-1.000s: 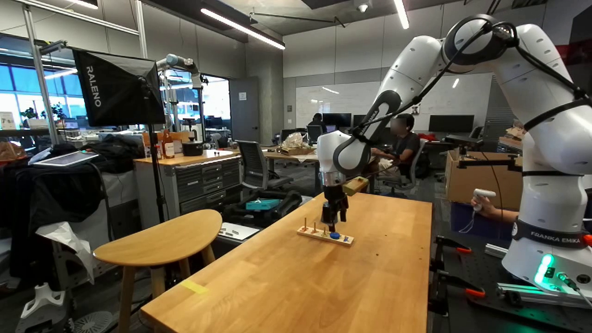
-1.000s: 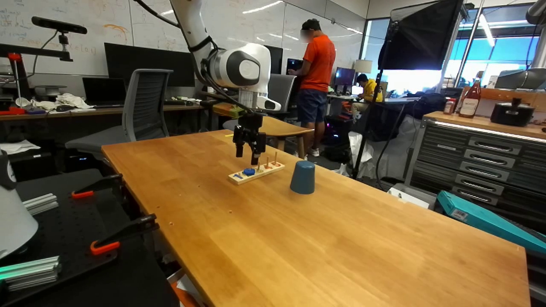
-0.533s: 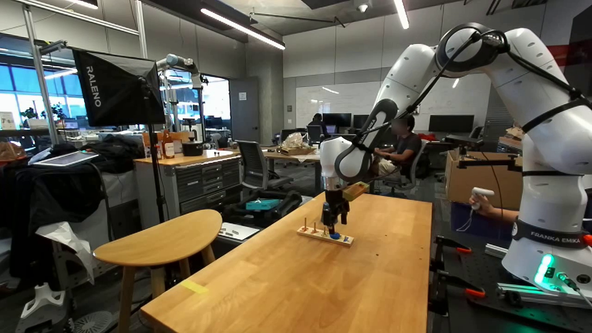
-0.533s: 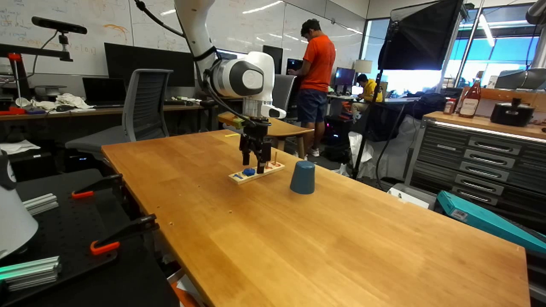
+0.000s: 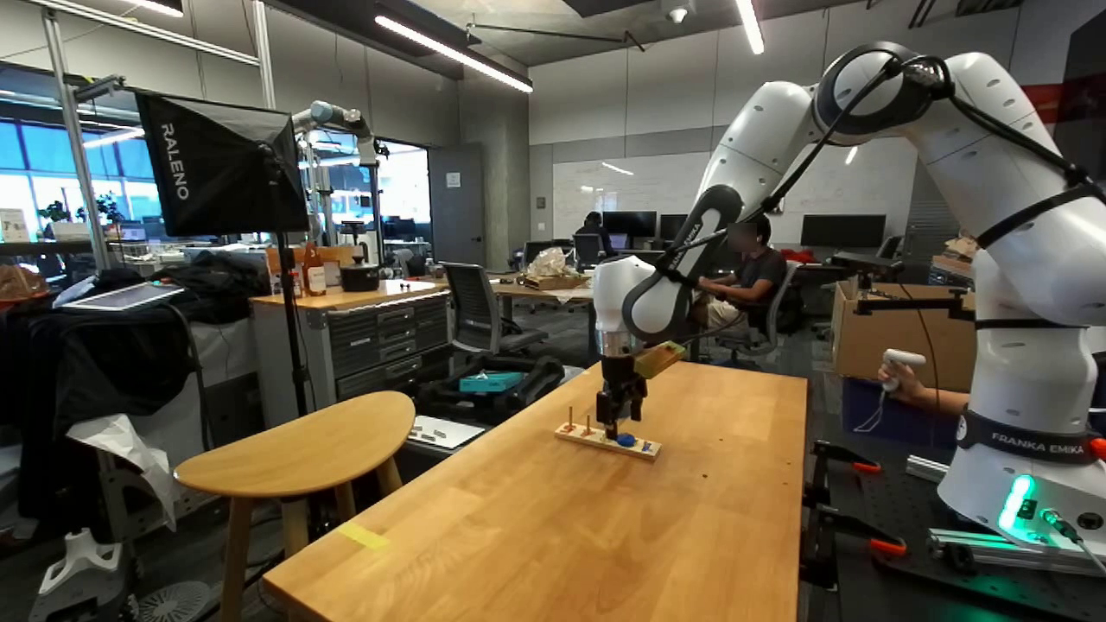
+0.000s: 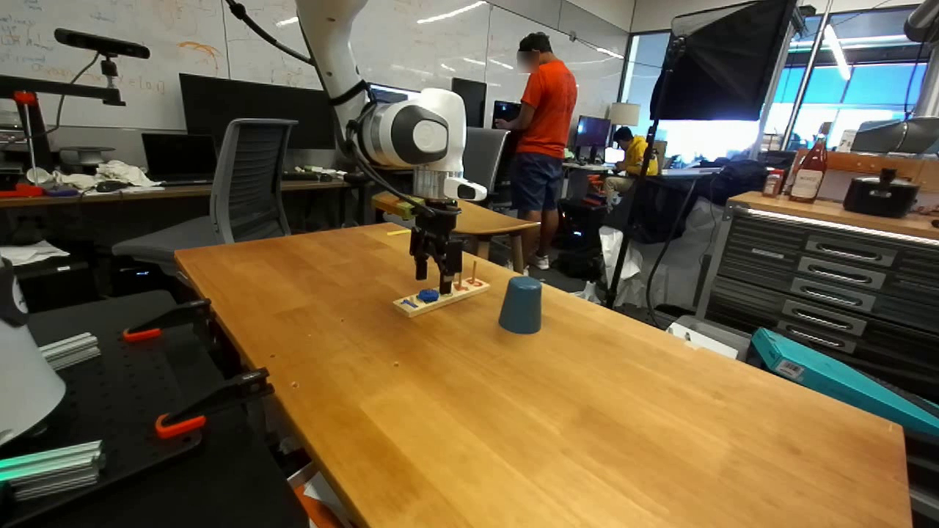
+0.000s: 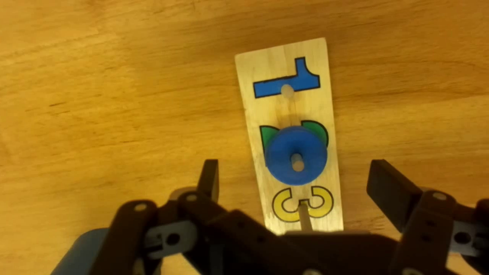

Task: Put the blue ring on the table

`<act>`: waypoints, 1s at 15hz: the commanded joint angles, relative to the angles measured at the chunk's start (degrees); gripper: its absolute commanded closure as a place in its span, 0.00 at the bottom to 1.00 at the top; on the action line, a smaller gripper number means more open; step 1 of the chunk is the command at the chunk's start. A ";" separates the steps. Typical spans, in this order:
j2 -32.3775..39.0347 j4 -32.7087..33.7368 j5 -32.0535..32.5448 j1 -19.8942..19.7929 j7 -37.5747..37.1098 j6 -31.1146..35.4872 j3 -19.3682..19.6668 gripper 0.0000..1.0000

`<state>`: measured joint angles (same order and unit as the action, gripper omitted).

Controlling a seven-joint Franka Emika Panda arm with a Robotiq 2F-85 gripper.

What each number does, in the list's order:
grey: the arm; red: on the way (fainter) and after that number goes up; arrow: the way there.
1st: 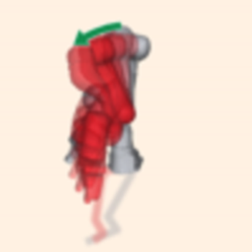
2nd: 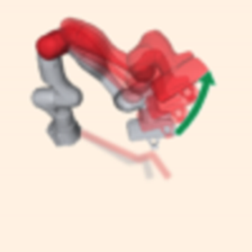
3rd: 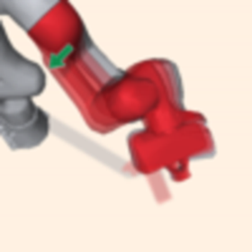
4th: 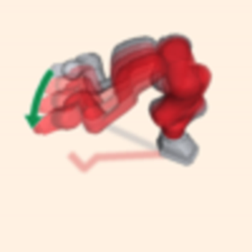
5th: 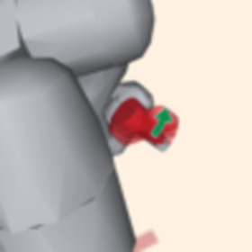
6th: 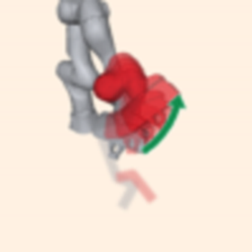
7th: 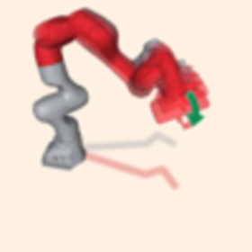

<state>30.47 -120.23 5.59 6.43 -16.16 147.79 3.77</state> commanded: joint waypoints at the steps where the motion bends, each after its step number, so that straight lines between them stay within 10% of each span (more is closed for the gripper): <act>1: 0.64 0.87 1.18 2.06 -2.17 0.77 1.43 0.00; 15: 2.03 1.05 0.93 2.33 -2.70 0.88 1.69 0.00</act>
<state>31.33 -120.27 5.59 7.33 -17.22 147.80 4.19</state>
